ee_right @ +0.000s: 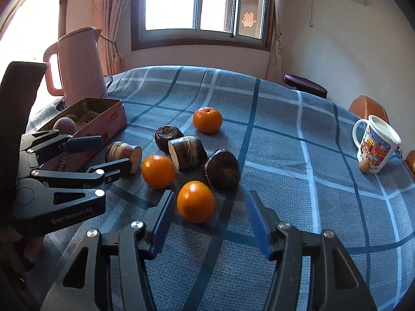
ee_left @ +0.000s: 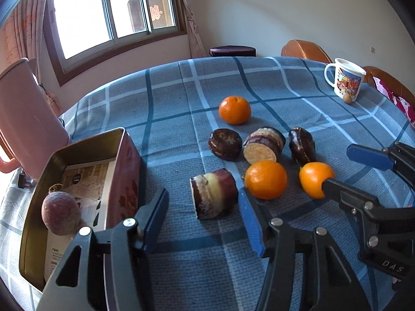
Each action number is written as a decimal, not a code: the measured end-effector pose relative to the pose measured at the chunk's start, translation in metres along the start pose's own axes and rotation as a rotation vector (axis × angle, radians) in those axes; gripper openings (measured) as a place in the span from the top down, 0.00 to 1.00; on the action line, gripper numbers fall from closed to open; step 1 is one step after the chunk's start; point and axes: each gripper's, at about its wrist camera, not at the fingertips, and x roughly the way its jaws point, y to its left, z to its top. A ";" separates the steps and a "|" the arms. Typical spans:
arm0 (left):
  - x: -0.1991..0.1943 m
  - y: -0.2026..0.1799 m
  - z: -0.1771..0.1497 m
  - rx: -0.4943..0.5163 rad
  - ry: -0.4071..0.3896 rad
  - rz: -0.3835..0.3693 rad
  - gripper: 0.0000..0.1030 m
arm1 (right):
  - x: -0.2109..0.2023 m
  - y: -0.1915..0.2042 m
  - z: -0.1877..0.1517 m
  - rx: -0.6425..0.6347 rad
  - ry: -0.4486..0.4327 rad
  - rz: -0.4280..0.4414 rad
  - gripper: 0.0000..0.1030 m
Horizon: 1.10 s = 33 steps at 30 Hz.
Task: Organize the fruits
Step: 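Grasp the cut purple yam piece with the left tool while the right tool grasps a tangerine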
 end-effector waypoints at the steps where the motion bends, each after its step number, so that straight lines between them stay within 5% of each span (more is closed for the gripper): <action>1: 0.002 0.000 0.000 -0.004 0.009 -0.008 0.44 | 0.003 0.000 0.000 0.002 0.018 0.012 0.44; 6: 0.010 -0.001 0.002 -0.020 0.041 -0.030 0.48 | 0.017 0.000 -0.001 0.005 0.091 0.052 0.46; 8: 0.013 0.000 0.002 -0.026 0.055 -0.049 0.59 | 0.020 -0.001 -0.001 0.010 0.110 0.071 0.55; 11: 0.013 0.001 0.002 -0.029 0.052 -0.049 0.59 | 0.018 0.000 -0.001 0.003 0.100 0.076 0.64; 33: -0.008 0.007 -0.003 -0.061 -0.034 -0.057 0.60 | -0.003 -0.001 -0.001 0.004 -0.019 0.080 0.66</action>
